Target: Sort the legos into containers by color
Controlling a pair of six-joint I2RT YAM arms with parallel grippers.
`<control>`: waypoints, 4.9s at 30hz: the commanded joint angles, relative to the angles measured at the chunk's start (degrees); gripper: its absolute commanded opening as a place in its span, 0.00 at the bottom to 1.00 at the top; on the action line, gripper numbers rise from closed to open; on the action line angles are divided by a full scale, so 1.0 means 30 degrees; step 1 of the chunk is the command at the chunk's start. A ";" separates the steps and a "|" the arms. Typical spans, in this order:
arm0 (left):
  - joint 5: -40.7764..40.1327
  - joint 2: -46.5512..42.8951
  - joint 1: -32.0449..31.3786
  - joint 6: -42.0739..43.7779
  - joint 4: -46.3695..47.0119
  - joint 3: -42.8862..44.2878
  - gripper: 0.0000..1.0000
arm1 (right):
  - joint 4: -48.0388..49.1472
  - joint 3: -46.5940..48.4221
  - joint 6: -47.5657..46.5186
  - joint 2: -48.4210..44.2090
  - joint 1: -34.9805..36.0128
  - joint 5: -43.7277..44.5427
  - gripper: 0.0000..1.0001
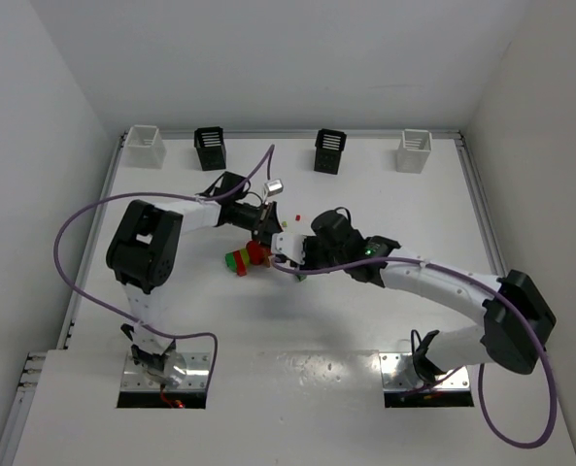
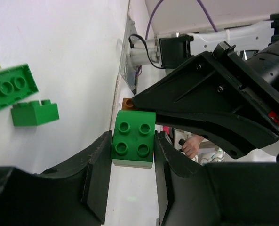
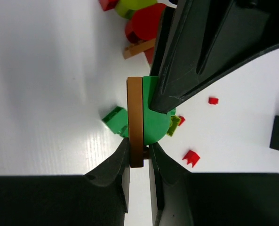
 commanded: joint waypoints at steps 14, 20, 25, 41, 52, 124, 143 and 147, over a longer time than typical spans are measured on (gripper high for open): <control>-0.6304 0.4569 0.0731 0.0937 -0.1222 0.7960 0.00 | -0.1393 -0.2186 0.0770 -0.0519 -0.0027 -0.0745 0.00; -1.2747 0.4161 -0.0207 0.2963 -0.3218 0.7935 0.14 | -0.1391 -0.1835 0.2968 0.0567 -0.0815 -0.0125 0.00; -1.6496 0.3690 -0.0763 0.3608 -0.3481 0.7464 0.42 | -0.1391 -0.1251 0.5313 0.1561 -0.1724 0.0254 0.00; -1.9351 -0.3868 -0.0208 0.7645 -0.5585 0.4063 0.89 | -0.2270 0.1476 0.6372 0.3086 -0.3542 0.0344 0.46; -2.0580 -0.5187 0.0641 1.4477 -1.0603 0.2163 0.88 | -0.2860 0.4726 0.5931 0.4491 -0.3718 -0.1793 0.66; -0.2857 0.0523 0.5184 1.7051 -1.4466 0.4296 0.80 | 0.3299 0.3437 -0.9067 0.6016 -0.4128 -1.1435 0.00; -0.1855 0.1317 0.2813 2.1274 -1.8809 0.5149 0.70 | 0.4703 0.1976 -1.0446 0.4759 -0.3601 -1.0701 0.00; -0.1857 0.1493 0.2635 2.0922 -1.8631 0.5149 0.53 | 0.5990 0.1126 -1.0622 0.4173 -0.3425 -0.9942 0.00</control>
